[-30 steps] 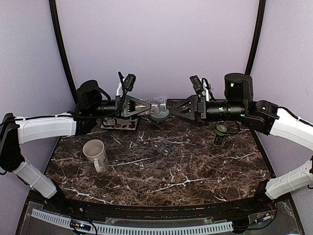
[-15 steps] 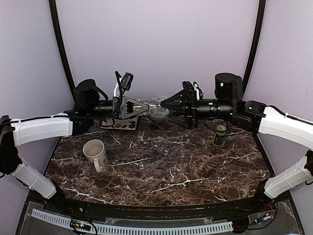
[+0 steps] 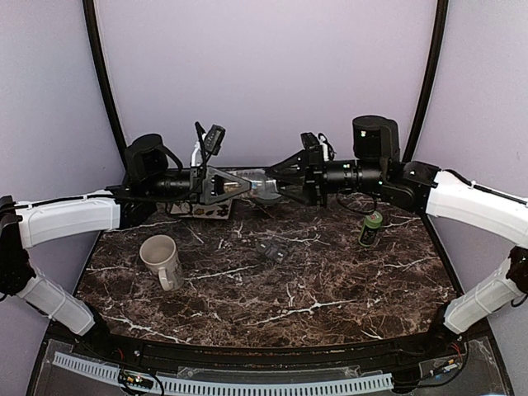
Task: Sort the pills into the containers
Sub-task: Unscrew the lid of the pill bottle.
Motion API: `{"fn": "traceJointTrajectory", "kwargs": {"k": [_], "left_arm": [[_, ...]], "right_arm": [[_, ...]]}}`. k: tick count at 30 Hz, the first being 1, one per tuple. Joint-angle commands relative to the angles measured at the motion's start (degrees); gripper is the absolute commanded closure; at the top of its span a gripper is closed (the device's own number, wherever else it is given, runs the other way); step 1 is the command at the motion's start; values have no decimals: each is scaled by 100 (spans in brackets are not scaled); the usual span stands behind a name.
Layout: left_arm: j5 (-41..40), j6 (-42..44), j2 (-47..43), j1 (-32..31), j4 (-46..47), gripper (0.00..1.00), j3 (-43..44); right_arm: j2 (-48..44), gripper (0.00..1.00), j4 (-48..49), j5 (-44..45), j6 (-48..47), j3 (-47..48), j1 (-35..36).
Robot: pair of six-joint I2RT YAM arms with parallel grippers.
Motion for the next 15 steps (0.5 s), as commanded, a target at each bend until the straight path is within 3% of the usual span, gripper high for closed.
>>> {"fn": "traceJointTrajectory", "kwargs": {"k": [1, 4, 7, 15], "left_arm": [[32, 183, -222, -42, -26, 100, 81], [-14, 43, -201, -29, 72, 100, 99], [50, -353, -110, -26, 352, 100, 121], [412, -2289, 319, 12, 1972, 100, 298]], "right_arm": [[74, 79, 49, -153, -145, 329, -32], [88, 87, -114, -191, -368, 399, -31], [89, 90, -260, -263, -922, 458, -43], [-21, 90, -942, -309, -3630, 586, -66]]}}
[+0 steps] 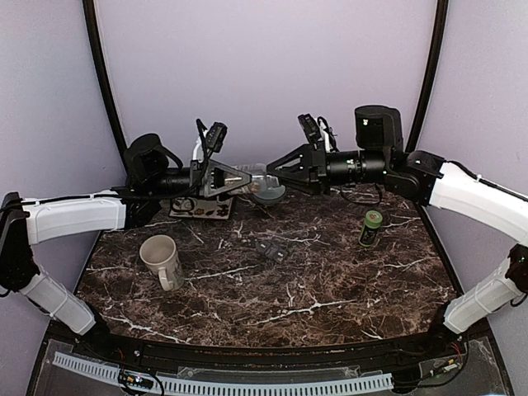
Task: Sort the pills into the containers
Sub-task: Unscrew the lid of the pill bottle.
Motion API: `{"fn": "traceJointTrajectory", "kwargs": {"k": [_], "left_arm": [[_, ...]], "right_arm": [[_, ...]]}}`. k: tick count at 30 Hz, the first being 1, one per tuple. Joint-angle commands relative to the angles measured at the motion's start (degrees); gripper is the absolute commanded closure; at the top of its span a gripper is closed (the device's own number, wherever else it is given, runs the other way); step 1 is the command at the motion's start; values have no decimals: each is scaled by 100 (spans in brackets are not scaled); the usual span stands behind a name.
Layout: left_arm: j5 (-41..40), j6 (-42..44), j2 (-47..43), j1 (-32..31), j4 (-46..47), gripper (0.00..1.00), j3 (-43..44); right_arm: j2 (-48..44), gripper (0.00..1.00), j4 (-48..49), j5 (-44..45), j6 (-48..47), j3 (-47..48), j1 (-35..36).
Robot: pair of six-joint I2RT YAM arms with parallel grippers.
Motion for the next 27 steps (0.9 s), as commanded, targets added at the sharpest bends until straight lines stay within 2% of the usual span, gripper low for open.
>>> {"fn": "traceJointTrajectory", "kwargs": {"k": [1, 7, 11, 27], "left_arm": [[289, -1343, 170, -5, 1248, 100, 330], [398, -2035, 312, -1, 1471, 100, 498], [490, -2474, 452, -10, 1786, 100, 496], [502, -2854, 708, -69, 2326, 100, 571]], "right_arm": [[-120, 90, -439, -13, -2093, 55, 18], [-266, 87, -714, 484, -3374, -25, 53], [-446, 83, -698, 862, -3746, -119, 119], [-324, 56, -331, 166, -3239, -135, 129]]}}
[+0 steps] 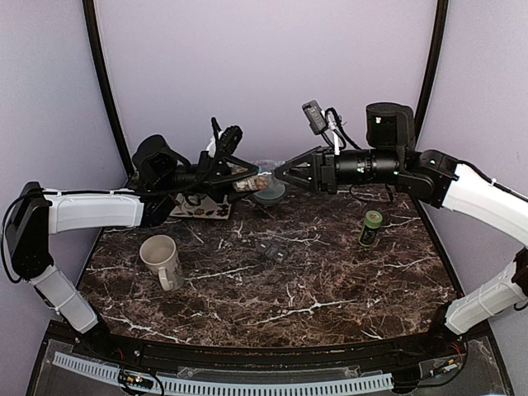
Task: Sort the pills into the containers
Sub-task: Unscrew the lid of the pill bottle.
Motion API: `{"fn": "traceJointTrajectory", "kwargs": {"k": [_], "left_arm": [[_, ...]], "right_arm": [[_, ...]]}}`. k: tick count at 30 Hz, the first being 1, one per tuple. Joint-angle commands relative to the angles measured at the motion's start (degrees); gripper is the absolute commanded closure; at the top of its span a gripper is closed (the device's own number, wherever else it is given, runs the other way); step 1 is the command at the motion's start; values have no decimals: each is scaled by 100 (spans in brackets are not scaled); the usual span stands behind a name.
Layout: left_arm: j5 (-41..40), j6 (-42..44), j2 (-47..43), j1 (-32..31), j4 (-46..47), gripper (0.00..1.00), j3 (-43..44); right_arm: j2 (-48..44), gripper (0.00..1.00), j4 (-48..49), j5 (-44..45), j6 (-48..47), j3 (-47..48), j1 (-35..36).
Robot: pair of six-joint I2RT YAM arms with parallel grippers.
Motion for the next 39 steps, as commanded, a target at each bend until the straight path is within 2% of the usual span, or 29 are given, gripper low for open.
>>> {"fn": "traceJointTrajectory", "kwargs": {"k": [1, 8, 12, 17, 24, 30, 39], "left_arm": [[35, -178, -55, -55, 749, 100, 310], [40, 17, -84, -77, 586, 100, 323], [51, 335, -152, -79, 235, 100, 314], [-78, 1027, -324, -77, -539, 100, 357], [-189, 1522, -418, -80, -757, 100, 420], [-240, 2293, -585, -72, -1222, 100, 490], [-275, 2908, -766, -127, -1621, 100, 468]], "right_arm": [[72, 54, 80, -396, 253, -130, 15], [46, 34, 525, -690, 771, -167, 18], [-47, 28, 740, -685, 1063, -218, 1], [-213, 25, 670, -617, 1310, -265, -1], [-339, 22, 115, -198, 1780, -355, -6], [-352, 21, 55, -177, 2813, -372, -98], [-373, 19, 139, -323, 3998, -376, -341]]}}
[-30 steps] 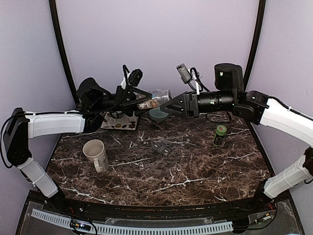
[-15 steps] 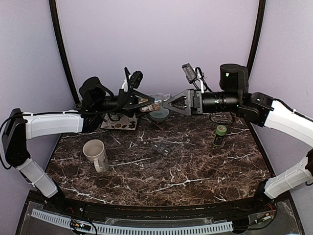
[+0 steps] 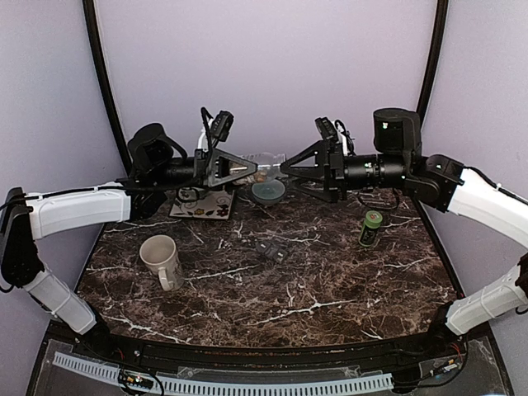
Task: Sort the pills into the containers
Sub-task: Unscrew the lid of the pill bottle.
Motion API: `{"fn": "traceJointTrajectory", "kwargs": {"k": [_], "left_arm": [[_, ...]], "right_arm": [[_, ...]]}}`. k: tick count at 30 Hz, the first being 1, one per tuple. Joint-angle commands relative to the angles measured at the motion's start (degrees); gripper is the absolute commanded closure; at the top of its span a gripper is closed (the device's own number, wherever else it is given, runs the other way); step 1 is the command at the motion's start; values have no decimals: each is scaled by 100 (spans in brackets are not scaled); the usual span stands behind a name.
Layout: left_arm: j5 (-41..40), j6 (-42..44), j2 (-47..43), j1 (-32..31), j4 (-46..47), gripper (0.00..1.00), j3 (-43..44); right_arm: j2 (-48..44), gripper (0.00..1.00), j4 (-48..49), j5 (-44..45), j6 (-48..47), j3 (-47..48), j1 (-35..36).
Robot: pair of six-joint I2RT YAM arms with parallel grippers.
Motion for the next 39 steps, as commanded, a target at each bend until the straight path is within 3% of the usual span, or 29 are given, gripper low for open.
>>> {"fn": "traceJointTrajectory", "kwargs": {"k": [1, 8, 30, 34, 39], "left_arm": [[-22, 632, -340, -101, -302, 100, 186], [-211, 1614, -471, -283, -1424, 100, 377], [-493, 2170, -287, -323, -2006, 100, 680], [-445, 2163, -223, -321, -2011, 100, 738], [-420, 2019, -184, -295, -1918, 100, 711]], "right_arm": [[-111, 20, 221, -76, 805, -38, -148], [-40, 23, 341, -279, 1284, 113, -208], [241, 39, -230, -480, 1103, 489, -77], [330, 49, -293, -483, 996, 596, -64], [469, 71, -730, -399, 462, 984, -22]]}}
